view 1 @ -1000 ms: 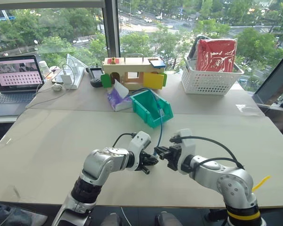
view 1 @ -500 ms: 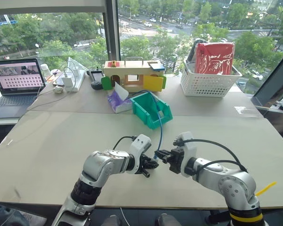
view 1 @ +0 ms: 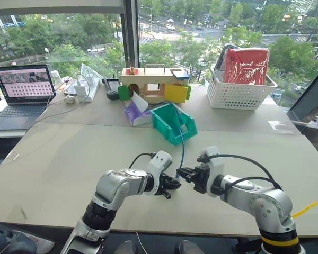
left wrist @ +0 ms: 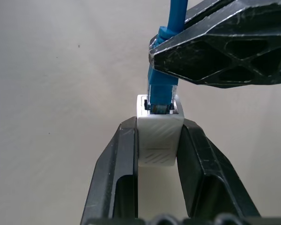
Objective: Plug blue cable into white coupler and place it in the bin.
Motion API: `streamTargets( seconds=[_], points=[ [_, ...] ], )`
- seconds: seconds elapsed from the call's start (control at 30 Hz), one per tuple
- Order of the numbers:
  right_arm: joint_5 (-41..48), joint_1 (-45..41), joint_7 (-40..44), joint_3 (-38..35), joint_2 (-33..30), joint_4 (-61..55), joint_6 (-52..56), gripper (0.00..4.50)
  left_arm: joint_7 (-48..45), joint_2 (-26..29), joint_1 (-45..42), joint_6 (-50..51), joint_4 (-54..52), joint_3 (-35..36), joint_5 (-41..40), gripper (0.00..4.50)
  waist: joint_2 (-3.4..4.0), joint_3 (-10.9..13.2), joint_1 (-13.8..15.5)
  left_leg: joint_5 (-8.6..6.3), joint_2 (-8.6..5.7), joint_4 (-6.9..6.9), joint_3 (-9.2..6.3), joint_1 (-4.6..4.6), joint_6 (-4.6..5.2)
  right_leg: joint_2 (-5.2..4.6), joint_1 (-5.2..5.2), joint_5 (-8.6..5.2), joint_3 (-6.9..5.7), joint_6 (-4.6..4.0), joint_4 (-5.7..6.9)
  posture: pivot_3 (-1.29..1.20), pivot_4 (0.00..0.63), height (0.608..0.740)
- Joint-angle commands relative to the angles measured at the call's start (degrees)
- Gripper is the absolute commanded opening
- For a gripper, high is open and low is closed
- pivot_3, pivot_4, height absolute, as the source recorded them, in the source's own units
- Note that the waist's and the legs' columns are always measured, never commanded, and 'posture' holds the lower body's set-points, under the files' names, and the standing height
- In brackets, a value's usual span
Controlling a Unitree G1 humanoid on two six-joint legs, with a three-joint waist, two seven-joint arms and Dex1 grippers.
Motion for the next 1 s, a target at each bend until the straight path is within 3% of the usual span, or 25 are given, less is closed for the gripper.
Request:
streamTargets(
  seconds=[0.03, 0.17, 0.2, 0.3, 0.47, 0.53, 0.7, 0.87, 0.93, 1.0],
  points=[
    [1.7, -6.6, -0.6, -9.0, -4.5, -0.4, 1.8, 0.00, -1.2, 0.2, -1.5, -2.0, -1.4, 2.5, -1.5, 2.90, 0.26, 0.2, 0.0, 0.00, -0.05, 0.02, -0.03, -0.08, 0.01, 0.00, -0.08, 0.01, 0.01, -0.01, 0.02, 0.00, 0.150, 0.737],
    [3.2, -13.9, 0.0, -14.6, -8.1, 2.7, 3.2, 0.00, -2.3, 1.4, -1.1, -2.9, -1.6, 2.1, -1.5, 4.33, 0.46, 0.6, 0.0, 0.01, -0.27, 0.01, -0.11, -0.24, 0.02, -0.07, -0.15, 0.05, 0.11, 0.02, 0.02, 0.00, 0.150, 0.737],
    [2.7, -17.2, 1.4, -15.3, -10.2, 4.9, 3.0, 0.00, -3.0, 1.5, -0.6, -3.4, -2.1, 2.4, -2.0, 4.46, 0.44, 0.6, -0.1, 0.00, -0.27, -0.01, -0.18, -0.25, 0.03, -0.03, -0.15, 0.09, 0.11, 0.08, 0.02, 0.00, 0.150, 0.737],
    [-1.2, -26.8, 6.9, -11.9, -14.8, 12.6, -0.9, 0.00, -4.8, 2.0, 1.1, -6.4, -2.8, 3.8, -3.1, 4.46, 0.80, 1.0, -0.4, -0.03, -0.36, -0.08, -0.21, -0.31, 0.08, -0.04, -0.19, 0.27, 0.16, 0.25, -0.01, 0.00, 0.150, 0.737],
    [-20.8, -43.8, 23.7, 9.9, -12.9, 36.5, -22.1, 0.00, -5.4, 3.6, 2.8, -18.1, -1.7, 8.4, -1.2, 4.46, 0.82, 1.1, -1.8, -0.02, -0.39, -0.11, -0.32, -0.49, 0.09, 0.06, -0.41, 0.27, 0.19, 0.23, 0.08, 0.00, 0.150, 0.737],
    [-27.0, -48.5, 28.2, 14.6, -10.3, 46.6, -30.7, 0.00, -4.7, 3.8, 3.4, -21.4, -1.9, 9.7, -0.6, 4.46, 0.81, 1.1, -1.8, -0.02, -0.39, -0.10, -0.40, -0.49, 0.08, 0.10, -0.38, 0.26, 0.14, 0.23, 0.09, 0.00, 0.150, 0.737],
    [-35.0, -56.8, 34.5, 17.8, -3.0, 68.8, -44.4, 0.00, -1.1, 4.2, 5.2, -26.3, -3.5, 12.2, 1.7, 4.46, 0.78, 1.2, -1.3, -0.02, -0.45, 0.00, -0.37, -0.91, 0.08, -0.02, -0.64, 0.29, 0.15, 0.33, 0.06, 0.00, 0.150, 0.737],
    [-41.3, -60.0, 36.4, 18.1, 0.1, 82.0, -53.5, 0.00, 1.8, 4.3, 7.3, -26.5, -6.2, 14.6, 1.4, 4.46, 0.73, 1.3, -0.7, -0.03, -0.47, 0.01, -0.42, -1.20, 0.06, -0.06, -0.81, 0.37, 0.13, 0.41, 0.05, 0.00, 0.150, 0.737],
    [-41.6, -60.8, 37.2, 16.8, 1.2, 84.5, -54.9, 0.89, 2.5, 4.6, 8.3, -26.5, -7.2, 15.2, 1.4, 4.50, 0.73, 1.3, -0.6, -0.03, -0.47, -0.01, -0.42, -1.21, 0.05, -0.06, -0.81, 0.37, 0.13, 0.41, 0.09, 0.00, 0.150, 0.737],
    [-42.1, -61.6, 37.9, 15.9, 1.9, 85.9, -56.4, 1.30, 2.9, 5.0, 8.7, -26.9, -7.5, 15.7, 1.6, 4.50, 0.74, 1.3, -0.6, -0.03, -0.46, -0.01, -0.42, -1.20, 0.05, -0.06, -0.81, 0.38, 0.13, 0.41, 0.09, 0.00, 0.150, 0.737]
  ],
)
